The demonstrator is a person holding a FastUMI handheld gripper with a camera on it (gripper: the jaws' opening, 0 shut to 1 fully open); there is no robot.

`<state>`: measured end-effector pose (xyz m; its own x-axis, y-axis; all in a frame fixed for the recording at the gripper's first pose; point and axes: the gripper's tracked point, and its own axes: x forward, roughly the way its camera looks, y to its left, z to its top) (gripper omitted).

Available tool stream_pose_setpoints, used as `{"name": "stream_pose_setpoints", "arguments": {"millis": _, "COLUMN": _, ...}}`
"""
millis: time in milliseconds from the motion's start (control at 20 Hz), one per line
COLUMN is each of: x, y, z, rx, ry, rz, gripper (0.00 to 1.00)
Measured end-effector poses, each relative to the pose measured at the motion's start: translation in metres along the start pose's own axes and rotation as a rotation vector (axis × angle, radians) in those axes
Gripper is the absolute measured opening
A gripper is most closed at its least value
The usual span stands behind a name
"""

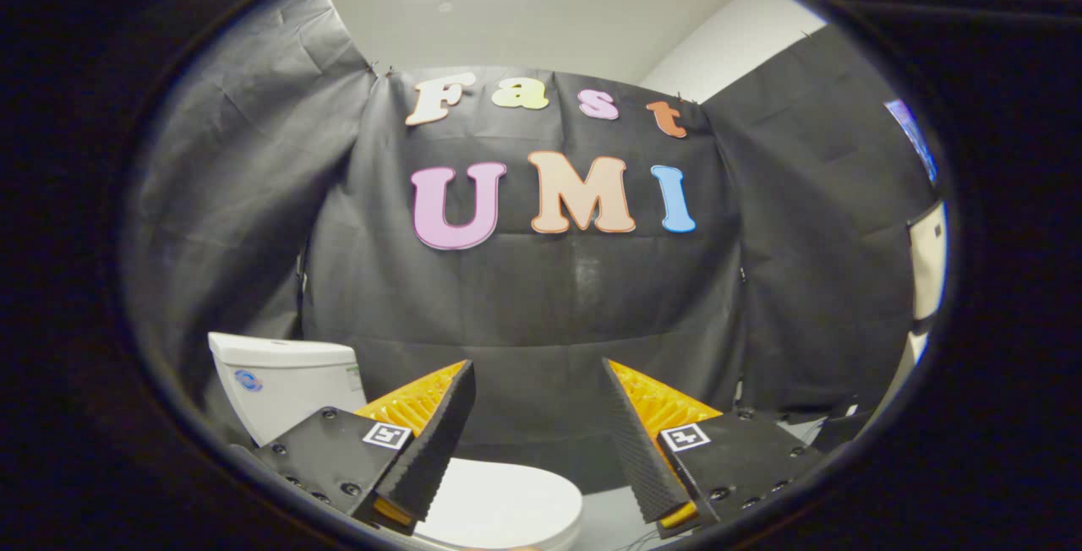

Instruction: Open the toilet lid.

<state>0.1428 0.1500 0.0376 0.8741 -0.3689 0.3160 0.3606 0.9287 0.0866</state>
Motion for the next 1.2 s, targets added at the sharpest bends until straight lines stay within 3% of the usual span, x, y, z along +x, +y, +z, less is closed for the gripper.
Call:
{"name": "stream_pose_setpoints", "arguments": {"millis": 400, "x": -0.026, "y": -0.009, "z": -0.057, "rx": 0.450, "ry": -0.017, "rz": -0.149, "gripper": 0.89}}
{"name": "stream_pose_setpoints", "arguments": {"millis": 600, "x": -0.041, "y": -0.010, "z": -0.097, "rx": 0.583, "ry": 0.037, "rz": -0.221, "gripper": 0.88}}
{"name": "stream_pose_setpoints", "arguments": {"millis": 1200, "x": -0.086, "y": 0.017, "z": -0.168, "rx": 0.882, "ry": 0.015, "rz": -0.311, "gripper": 0.88}}
